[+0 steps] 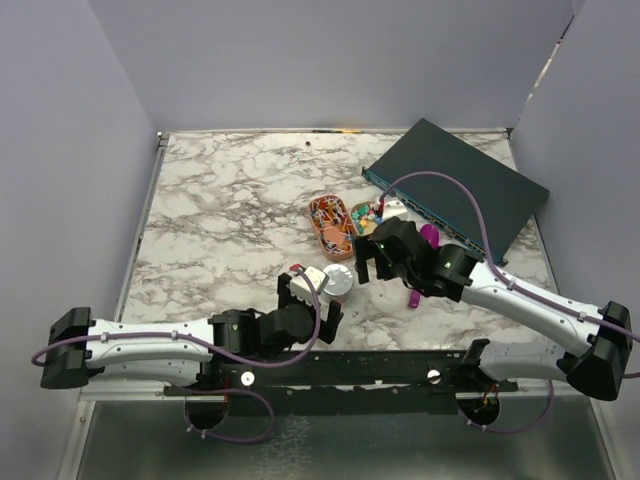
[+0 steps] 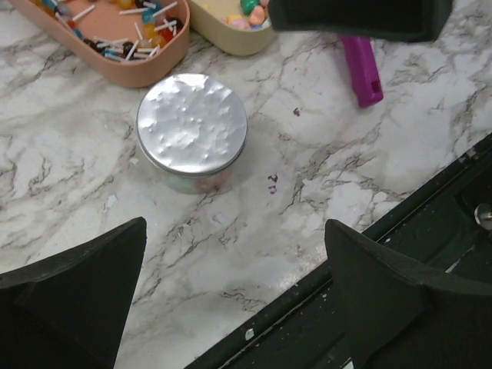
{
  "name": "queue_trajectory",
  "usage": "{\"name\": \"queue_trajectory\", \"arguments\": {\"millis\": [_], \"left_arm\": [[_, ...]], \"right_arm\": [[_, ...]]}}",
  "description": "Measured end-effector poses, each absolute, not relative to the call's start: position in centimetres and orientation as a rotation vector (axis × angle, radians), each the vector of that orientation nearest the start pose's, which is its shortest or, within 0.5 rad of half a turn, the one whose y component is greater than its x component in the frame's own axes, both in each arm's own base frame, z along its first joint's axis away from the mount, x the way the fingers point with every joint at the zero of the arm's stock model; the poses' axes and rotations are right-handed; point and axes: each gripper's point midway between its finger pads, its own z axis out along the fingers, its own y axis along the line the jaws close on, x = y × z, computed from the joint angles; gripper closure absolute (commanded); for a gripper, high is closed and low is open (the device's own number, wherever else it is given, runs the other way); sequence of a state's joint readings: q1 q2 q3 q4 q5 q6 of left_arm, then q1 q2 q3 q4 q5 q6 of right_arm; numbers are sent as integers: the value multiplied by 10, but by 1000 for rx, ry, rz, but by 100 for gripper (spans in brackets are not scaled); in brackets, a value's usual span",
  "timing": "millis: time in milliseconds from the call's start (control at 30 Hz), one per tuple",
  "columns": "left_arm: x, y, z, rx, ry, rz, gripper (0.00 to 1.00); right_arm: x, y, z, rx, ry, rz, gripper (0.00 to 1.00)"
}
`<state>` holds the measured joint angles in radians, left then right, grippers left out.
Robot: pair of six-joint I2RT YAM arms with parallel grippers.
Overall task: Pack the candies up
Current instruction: Screw the bottle lid onto the packing bottle.
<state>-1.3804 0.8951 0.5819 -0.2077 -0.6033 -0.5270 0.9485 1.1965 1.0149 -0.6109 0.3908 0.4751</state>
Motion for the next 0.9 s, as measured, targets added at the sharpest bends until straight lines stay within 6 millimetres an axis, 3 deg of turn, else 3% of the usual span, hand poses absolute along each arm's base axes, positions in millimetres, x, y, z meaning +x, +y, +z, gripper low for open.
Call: {"name": "queue_trajectory", "arguments": {"millis": [300, 633, 900], "left_arm": [[139, -241, 90, 393, 1936, -457, 1], [144, -235, 54, 431, 1844, -456, 1], [147, -243, 33, 492, 1803, -425, 1]], "right_arm": [[213, 206, 171, -346, 2265, 263, 0], [205, 193, 161, -335, 2277, 250, 0], [204, 192, 158, -336, 2283, 247, 0]]}}
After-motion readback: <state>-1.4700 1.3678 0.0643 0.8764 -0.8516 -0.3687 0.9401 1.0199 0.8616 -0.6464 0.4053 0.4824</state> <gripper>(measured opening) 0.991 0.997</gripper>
